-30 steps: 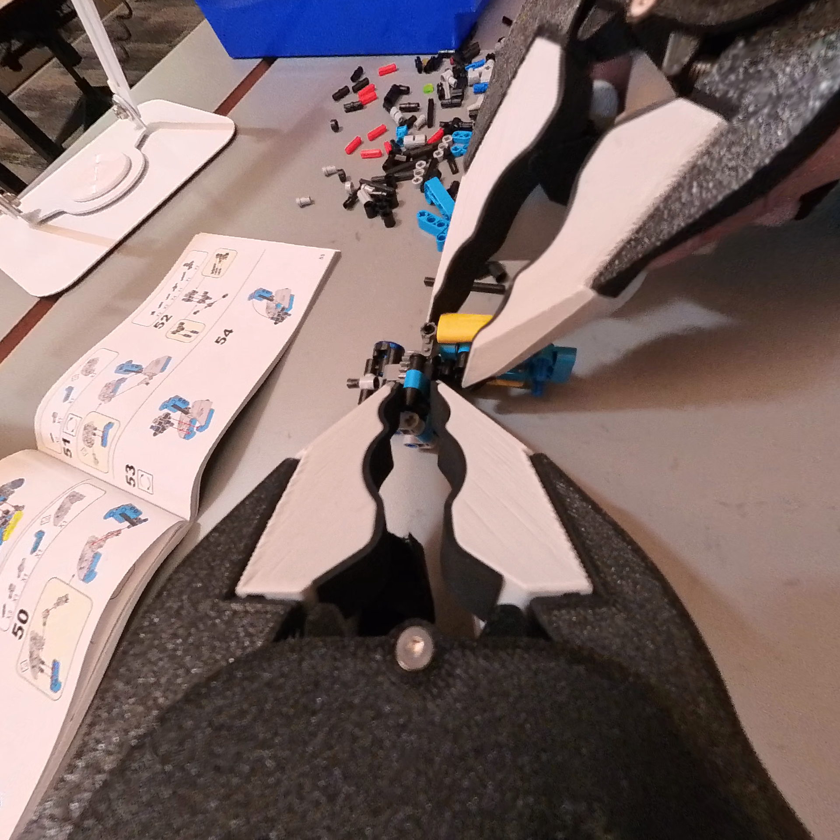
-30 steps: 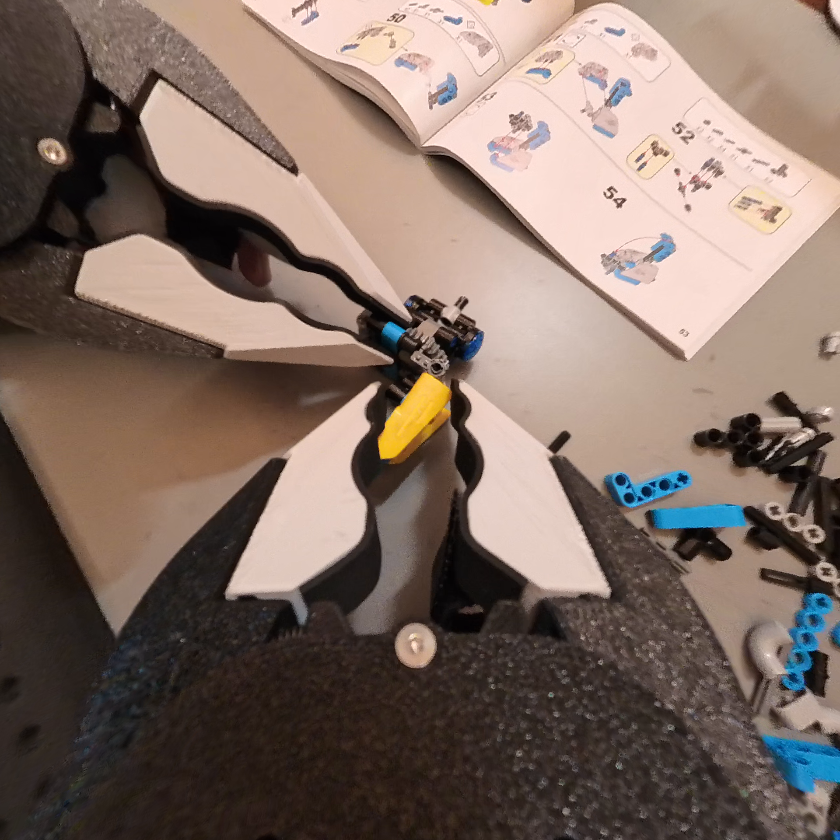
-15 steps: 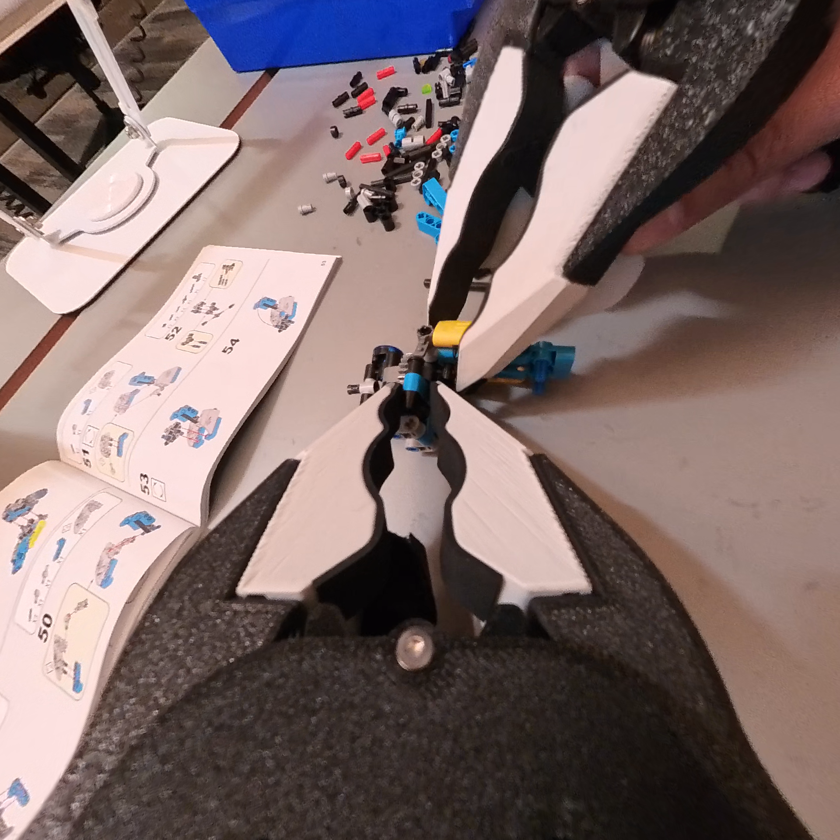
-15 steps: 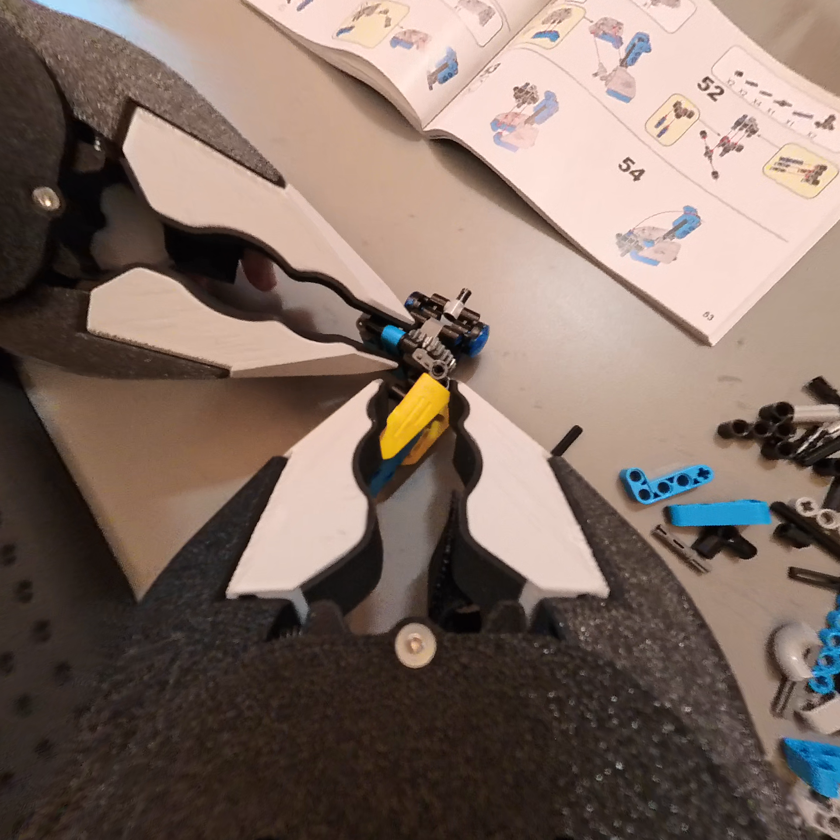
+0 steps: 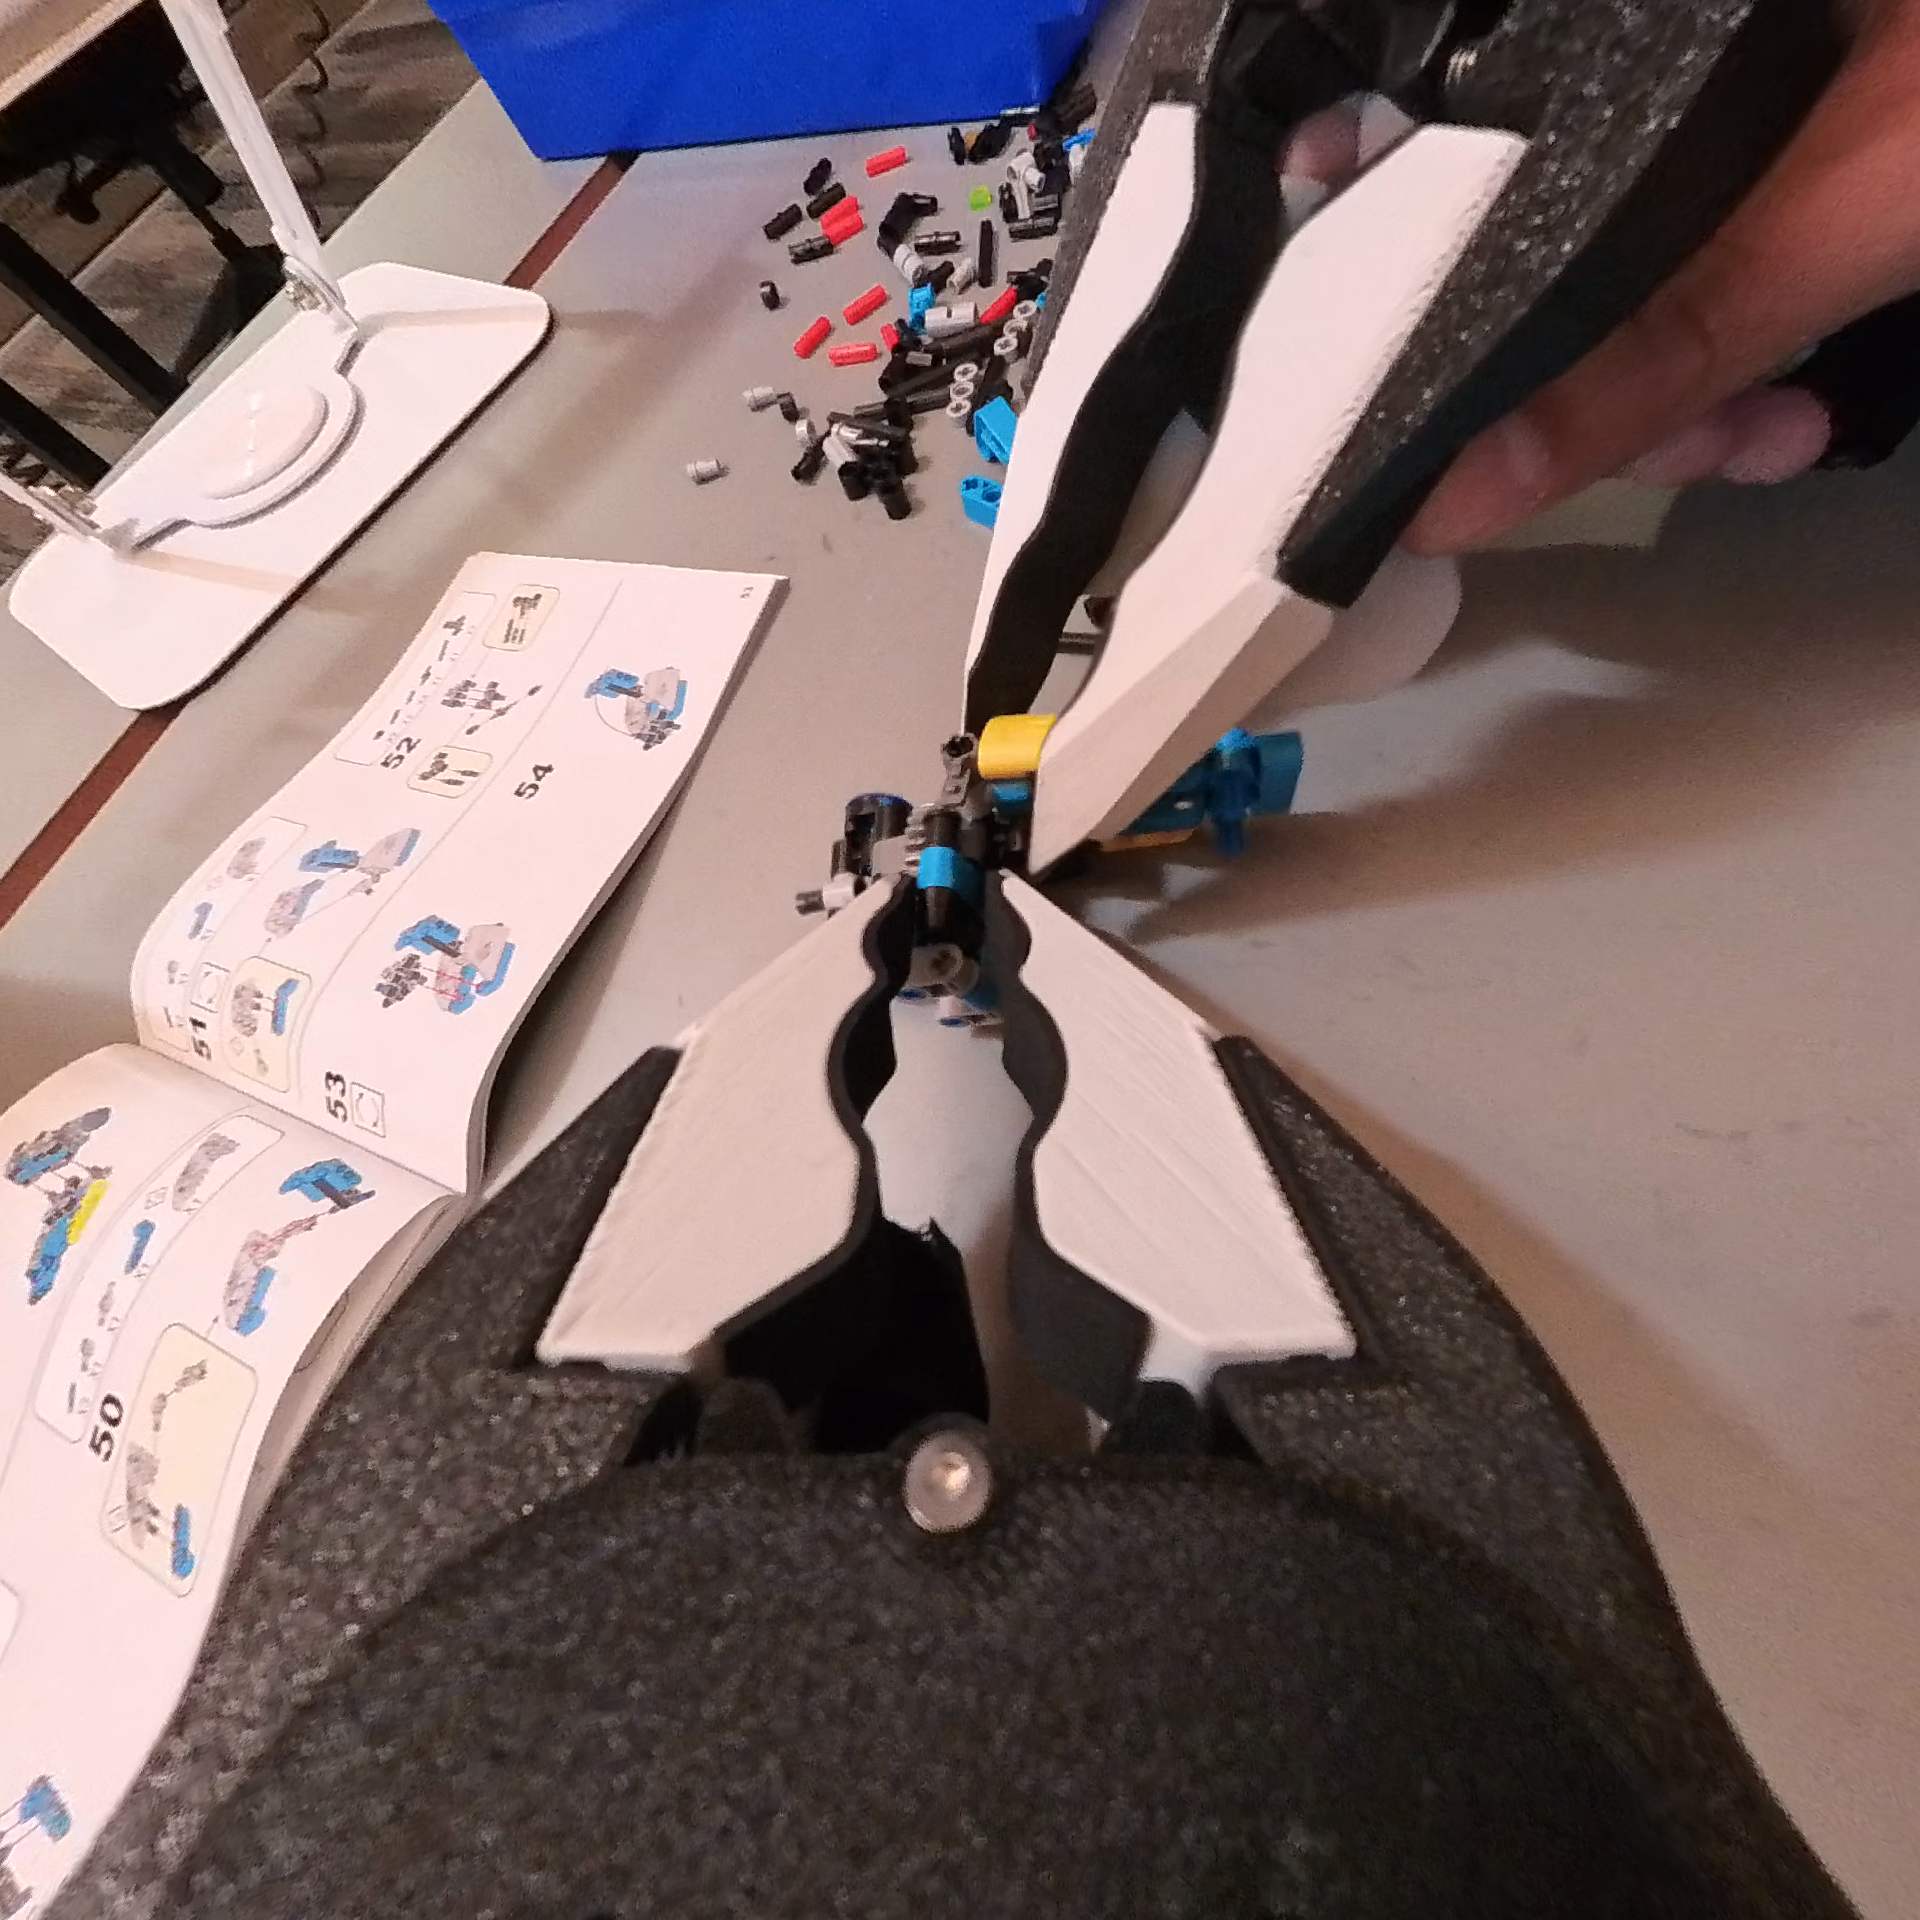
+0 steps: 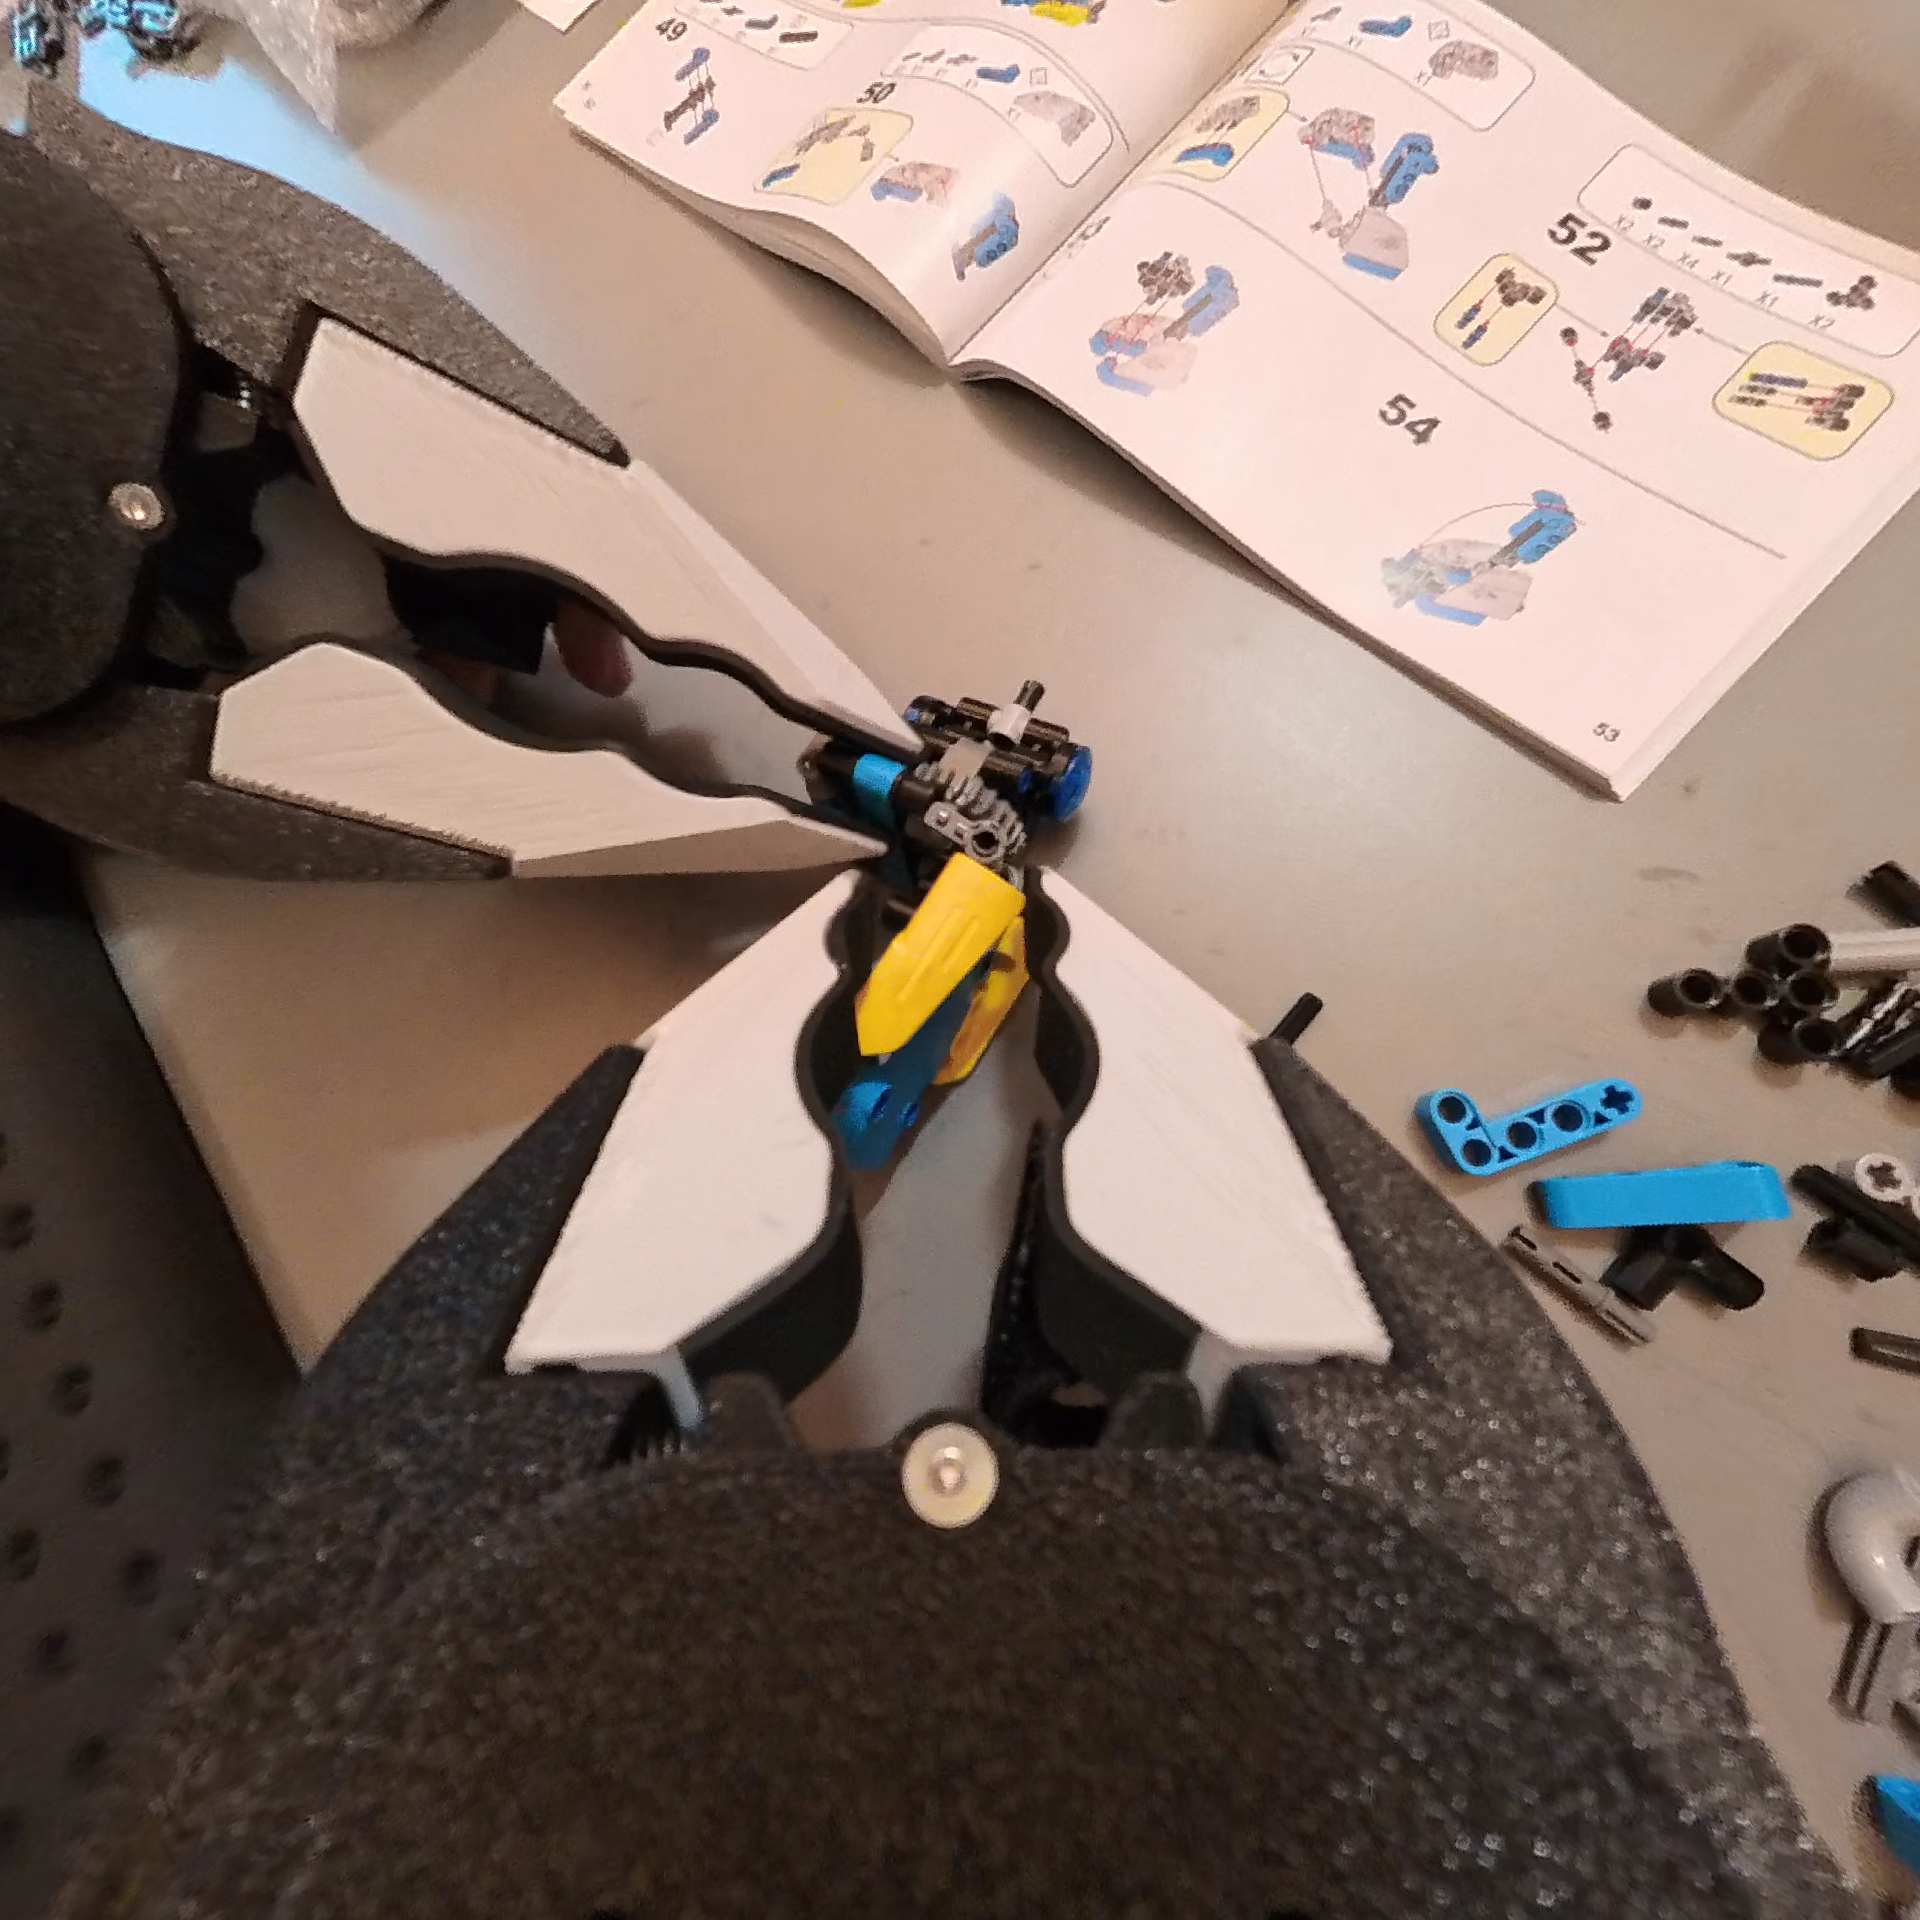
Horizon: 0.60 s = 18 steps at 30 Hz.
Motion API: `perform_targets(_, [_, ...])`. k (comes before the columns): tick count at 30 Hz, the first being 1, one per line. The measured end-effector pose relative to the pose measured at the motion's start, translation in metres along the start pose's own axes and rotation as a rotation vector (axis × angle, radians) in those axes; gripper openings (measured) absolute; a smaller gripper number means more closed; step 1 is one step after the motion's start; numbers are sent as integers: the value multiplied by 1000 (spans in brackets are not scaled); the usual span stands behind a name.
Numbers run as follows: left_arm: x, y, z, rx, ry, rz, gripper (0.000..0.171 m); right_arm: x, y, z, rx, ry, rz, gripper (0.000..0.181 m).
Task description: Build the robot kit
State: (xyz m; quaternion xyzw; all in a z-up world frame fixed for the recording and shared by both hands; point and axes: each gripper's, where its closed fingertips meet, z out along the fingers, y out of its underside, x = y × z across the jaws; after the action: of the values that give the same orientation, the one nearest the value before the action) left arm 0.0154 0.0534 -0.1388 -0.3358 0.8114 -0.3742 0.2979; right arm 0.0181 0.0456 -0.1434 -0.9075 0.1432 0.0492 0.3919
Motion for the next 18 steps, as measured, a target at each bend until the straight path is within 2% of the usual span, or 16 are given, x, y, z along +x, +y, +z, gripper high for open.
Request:
perform_targets(13, [-1, 5, -3, -13, 9, -11, 15, 6, -8, -10, 68, 41, -34, 28])
perform_targets(15, [-2, 2, -6, 11, 22, -37, 14, 4, -8, -9, 71, 42, -55, 29])
perform_targets(18, [-11, -6, -15, 79, 38, -156, 13, -9, -21, -14, 140, 73, -183, 35])
